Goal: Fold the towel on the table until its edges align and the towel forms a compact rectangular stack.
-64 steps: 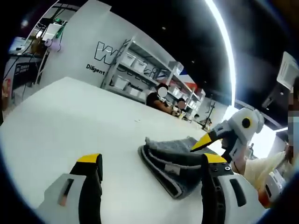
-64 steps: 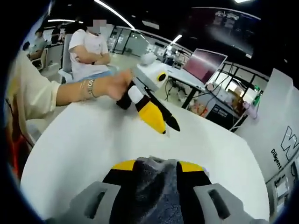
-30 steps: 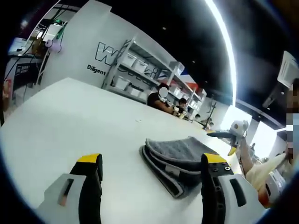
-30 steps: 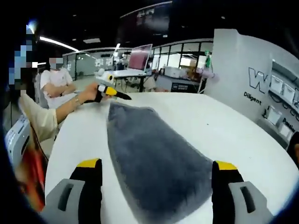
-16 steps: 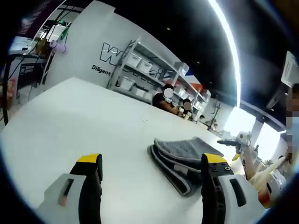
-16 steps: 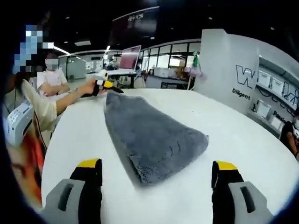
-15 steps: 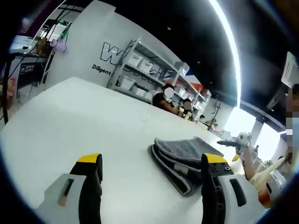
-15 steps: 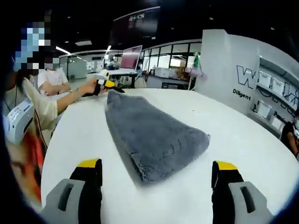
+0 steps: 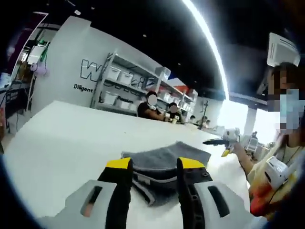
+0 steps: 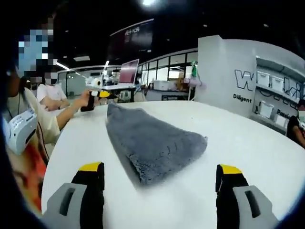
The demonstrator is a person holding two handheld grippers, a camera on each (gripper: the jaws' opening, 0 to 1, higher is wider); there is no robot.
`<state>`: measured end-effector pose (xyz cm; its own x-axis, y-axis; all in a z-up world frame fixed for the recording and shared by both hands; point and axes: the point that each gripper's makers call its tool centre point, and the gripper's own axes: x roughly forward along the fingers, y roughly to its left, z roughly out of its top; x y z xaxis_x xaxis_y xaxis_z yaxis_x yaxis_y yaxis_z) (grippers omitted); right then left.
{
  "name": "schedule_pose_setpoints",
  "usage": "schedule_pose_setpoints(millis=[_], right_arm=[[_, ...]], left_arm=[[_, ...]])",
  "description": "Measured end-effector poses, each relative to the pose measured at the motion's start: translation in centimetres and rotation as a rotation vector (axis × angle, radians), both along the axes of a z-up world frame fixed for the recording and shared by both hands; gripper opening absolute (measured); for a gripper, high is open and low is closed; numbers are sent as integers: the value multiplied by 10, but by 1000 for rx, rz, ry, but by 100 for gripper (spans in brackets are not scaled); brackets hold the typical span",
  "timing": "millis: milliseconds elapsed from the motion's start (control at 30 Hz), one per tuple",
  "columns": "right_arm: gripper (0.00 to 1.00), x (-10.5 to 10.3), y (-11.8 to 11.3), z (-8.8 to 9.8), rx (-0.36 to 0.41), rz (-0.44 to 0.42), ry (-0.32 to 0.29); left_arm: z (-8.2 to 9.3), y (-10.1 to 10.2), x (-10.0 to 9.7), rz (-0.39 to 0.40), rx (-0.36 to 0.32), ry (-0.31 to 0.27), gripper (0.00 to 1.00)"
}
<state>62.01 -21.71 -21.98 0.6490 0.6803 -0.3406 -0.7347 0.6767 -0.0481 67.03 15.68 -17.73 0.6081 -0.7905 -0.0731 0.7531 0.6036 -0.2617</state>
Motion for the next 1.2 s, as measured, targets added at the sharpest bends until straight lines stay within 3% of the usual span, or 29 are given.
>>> schedule_pose_setpoints(millis=[100,267,433,600,667,967,1133,1200], right_arm=[[99,-2,2,-1,0,5,1],[99,-4,7,-2,2,20,3],[98,-5,8,-3,14,25,11],[98,-5,5,-4,17,15,16],[97,-5,5,-4,18,14,17],[97,-7,6,-7,15,17,23],[96,-7,7,-10,11,19,34],[96,-6,6,-11,11,18,39]], left_arm=[[-6,-13,-18,-31,83,-6,34],[-9,-27,-28,-58,118,1,28],[-10,-32,-24,-48,124,-1,22],[-19,-35,-17,-50,145,17,6],[-25,-32,-15,-38,165,24,1],[-57,-19,-17,-29,291,82,0],[-79,6,-12,47,414,120,0],[-89,10,-9,58,430,140,0]])
